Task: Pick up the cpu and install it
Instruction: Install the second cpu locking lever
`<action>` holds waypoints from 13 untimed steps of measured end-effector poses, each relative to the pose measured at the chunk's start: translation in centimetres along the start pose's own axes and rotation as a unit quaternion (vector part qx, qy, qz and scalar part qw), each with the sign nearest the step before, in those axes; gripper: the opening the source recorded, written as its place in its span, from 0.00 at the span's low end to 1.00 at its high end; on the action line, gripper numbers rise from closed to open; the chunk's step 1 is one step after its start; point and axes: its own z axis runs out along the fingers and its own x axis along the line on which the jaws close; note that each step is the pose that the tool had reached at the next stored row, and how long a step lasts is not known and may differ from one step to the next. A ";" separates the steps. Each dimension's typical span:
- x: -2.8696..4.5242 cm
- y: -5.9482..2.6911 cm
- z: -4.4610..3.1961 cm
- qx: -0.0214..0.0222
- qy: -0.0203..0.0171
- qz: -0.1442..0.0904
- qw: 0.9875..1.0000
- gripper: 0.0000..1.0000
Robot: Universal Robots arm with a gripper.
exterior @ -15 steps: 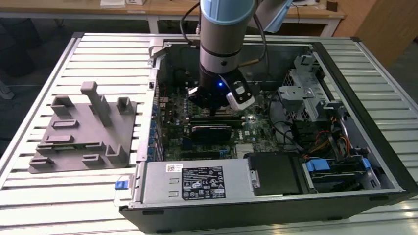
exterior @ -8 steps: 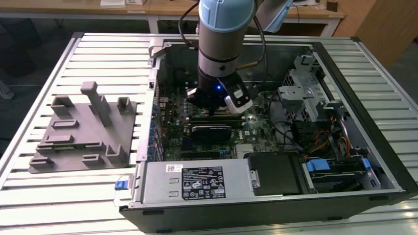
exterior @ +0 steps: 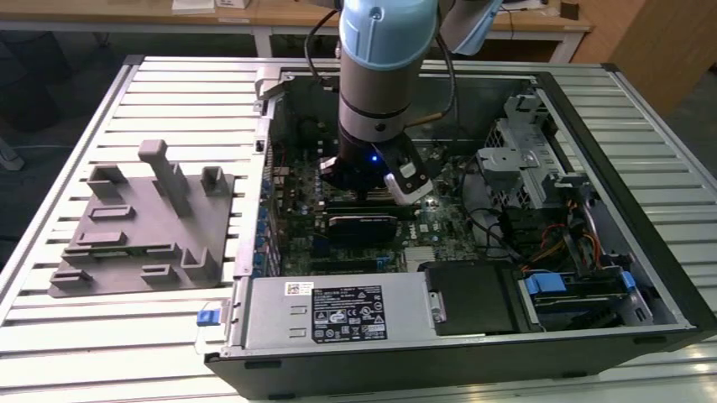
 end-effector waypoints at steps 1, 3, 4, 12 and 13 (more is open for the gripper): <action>0.02 -0.10 0.01 -0.001 0.000 0.000 1.000 0.11; 0.10 -0.21 0.06 -0.004 0.000 0.000 1.000 0.11; 0.15 -0.23 0.11 -0.006 0.000 0.000 1.000 0.11; 0.52 -0.42 0.77 -0.026 -0.002 0.000 1.000 0.11; 0.55 -0.46 0.83 -0.028 -0.002 0.000 1.000 0.11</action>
